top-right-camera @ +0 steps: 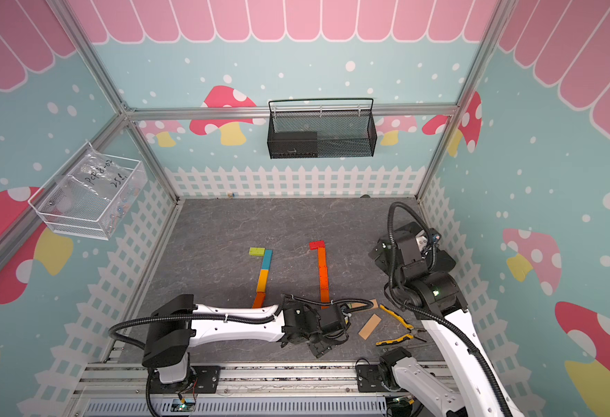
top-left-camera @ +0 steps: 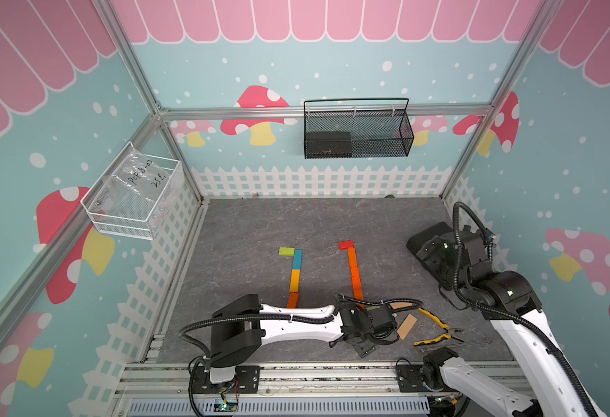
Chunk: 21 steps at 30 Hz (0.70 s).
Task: Assemble a giraffe with building blocks
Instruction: Assemble the building block at the center of the board.
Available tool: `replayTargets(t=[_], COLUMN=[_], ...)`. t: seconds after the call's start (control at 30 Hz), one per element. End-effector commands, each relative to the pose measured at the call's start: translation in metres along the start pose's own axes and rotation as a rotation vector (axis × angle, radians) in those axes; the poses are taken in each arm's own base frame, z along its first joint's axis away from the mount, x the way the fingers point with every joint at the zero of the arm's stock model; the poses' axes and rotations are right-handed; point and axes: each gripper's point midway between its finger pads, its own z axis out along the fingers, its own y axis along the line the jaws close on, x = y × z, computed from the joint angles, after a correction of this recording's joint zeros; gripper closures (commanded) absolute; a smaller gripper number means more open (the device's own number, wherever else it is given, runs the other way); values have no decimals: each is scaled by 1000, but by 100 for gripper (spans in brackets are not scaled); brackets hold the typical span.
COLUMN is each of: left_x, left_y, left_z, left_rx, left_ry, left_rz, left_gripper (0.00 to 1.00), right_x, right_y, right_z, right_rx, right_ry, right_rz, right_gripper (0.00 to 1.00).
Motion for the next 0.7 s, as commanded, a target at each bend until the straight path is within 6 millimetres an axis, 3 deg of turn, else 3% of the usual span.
replayTargets(t=[0.0, 0.17, 0.4, 0.67], left_x=[-19, -25, -26, -22], left_y=[2, -1, 12, 8], left_z=[14, 34, 50, 59], left_rx=[-1, 32, 42, 63], left_ry=[-28, 4, 43, 70], left_rz=[56, 78, 62, 66], left_gripper=[26, 29, 34, 46], right_x=[-25, -40, -40, -39], right_y=[-3, 2, -1, -4], right_z=[-9, -7, 1, 6], right_rx=[7, -12, -26, -30], right_ry=[-53, -56, -58, -59], right_rz=[-59, -64, -45, -33], right_gripper=[1, 1, 1, 1])
